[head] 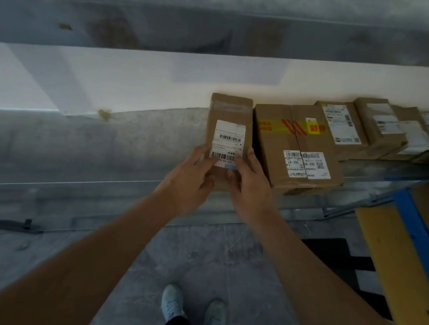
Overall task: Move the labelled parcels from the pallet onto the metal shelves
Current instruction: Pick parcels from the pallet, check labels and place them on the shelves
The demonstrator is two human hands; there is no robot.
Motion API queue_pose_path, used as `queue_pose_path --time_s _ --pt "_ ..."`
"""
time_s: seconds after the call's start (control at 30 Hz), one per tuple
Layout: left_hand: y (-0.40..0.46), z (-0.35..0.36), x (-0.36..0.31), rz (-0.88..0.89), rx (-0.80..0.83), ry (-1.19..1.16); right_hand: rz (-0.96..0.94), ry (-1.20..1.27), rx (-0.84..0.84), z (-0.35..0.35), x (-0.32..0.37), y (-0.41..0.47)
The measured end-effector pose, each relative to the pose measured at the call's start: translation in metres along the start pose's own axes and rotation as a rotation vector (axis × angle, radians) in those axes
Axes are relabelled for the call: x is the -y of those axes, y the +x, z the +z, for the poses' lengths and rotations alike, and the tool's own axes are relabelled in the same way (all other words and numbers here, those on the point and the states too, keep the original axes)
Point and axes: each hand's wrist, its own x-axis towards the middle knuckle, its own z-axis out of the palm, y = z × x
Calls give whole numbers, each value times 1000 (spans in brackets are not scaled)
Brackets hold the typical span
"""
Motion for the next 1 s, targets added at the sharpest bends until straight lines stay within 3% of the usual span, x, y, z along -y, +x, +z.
queue_pose_path --time_s 0.33,0.67,1.0 --pt "8 24 8 -32 -66 -111 -76 95 -21 12 -15 9" --pt "-10 1 -12 -118 -77 -4 -131 91 46 -8 6 -10" --pt "-39 -30 -68 -92 -124 87 -154 118 40 -61 38 -46"
